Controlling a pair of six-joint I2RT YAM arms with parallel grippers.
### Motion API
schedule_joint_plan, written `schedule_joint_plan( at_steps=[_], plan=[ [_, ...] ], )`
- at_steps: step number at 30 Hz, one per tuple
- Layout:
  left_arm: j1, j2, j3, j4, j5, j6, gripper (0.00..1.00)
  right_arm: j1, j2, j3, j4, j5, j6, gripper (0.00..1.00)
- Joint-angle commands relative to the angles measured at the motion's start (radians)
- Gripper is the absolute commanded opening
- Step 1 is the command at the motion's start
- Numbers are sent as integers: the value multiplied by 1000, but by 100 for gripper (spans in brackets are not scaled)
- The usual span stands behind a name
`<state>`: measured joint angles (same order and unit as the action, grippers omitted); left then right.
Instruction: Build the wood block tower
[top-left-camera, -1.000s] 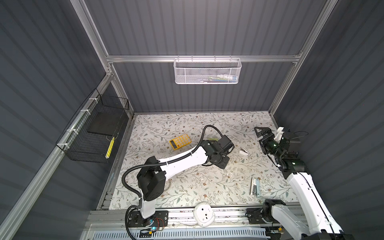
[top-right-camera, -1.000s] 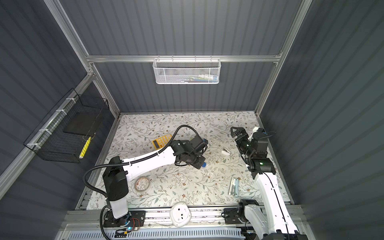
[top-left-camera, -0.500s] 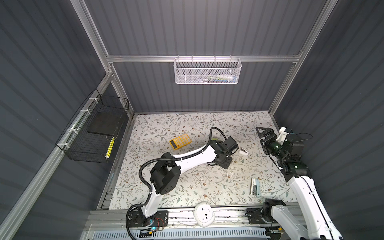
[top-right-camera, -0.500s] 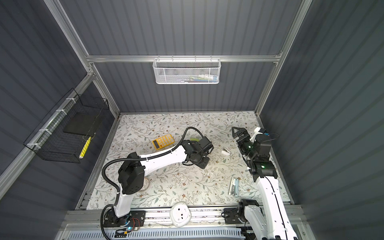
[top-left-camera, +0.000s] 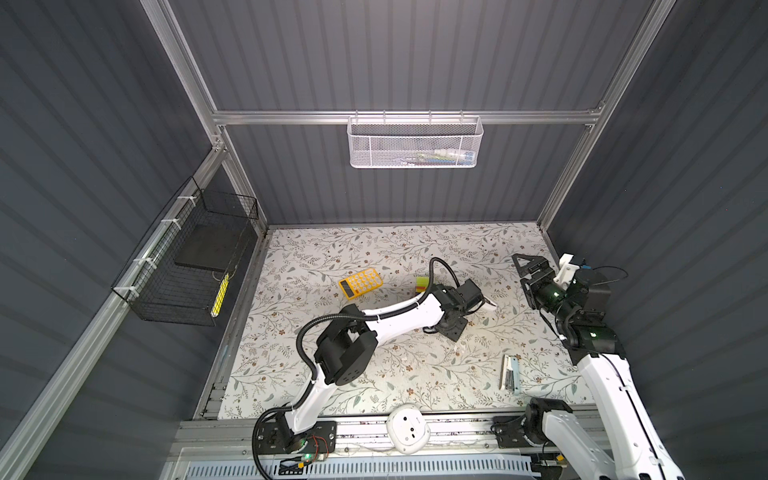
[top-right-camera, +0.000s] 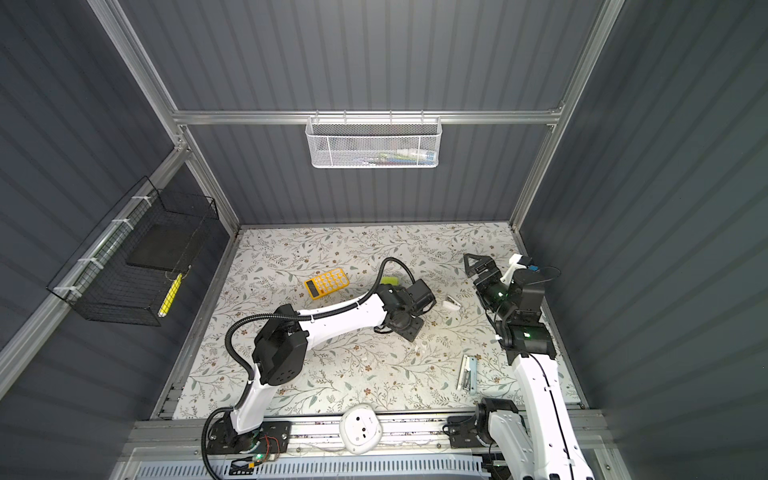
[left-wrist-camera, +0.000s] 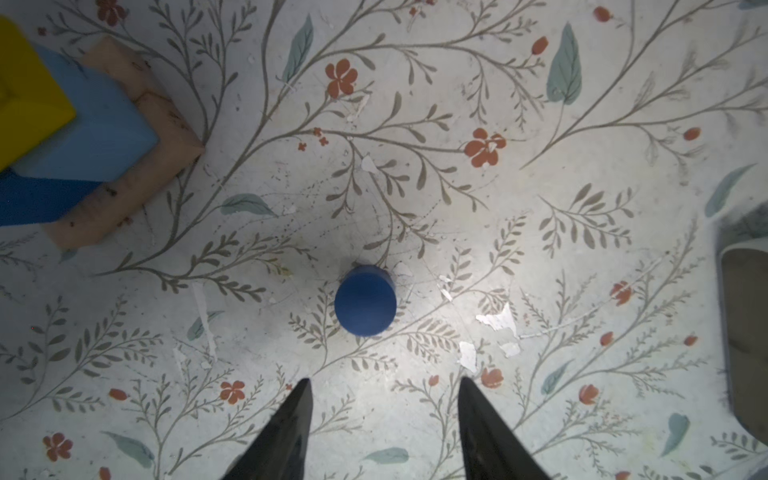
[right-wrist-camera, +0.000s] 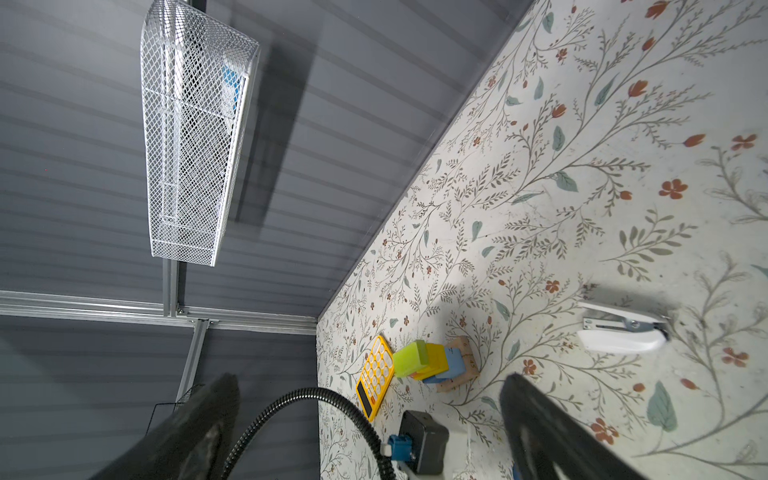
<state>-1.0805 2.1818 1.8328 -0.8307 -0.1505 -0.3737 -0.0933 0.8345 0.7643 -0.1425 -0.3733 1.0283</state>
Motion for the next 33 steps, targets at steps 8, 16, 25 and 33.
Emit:
schedule_joint_plan(
  at_steps=[8, 16, 25, 33],
  plan=[
    [-7, 58, 51, -22, -42, -6, 54, -10, 0, -11, 20, -22, -11, 99],
    [-7, 99, 84, -23, -67, -10, 54, -12, -5, -19, 26, -13, -10, 99],
    [-7, 130, 109, -35, -72, -13, 52, -13, -36, -50, 35, 56, 28, 99],
    [-7, 148, 128, -31, -77, -13, 50, -14, -46, -77, 57, 76, 69, 99]
  ],
)
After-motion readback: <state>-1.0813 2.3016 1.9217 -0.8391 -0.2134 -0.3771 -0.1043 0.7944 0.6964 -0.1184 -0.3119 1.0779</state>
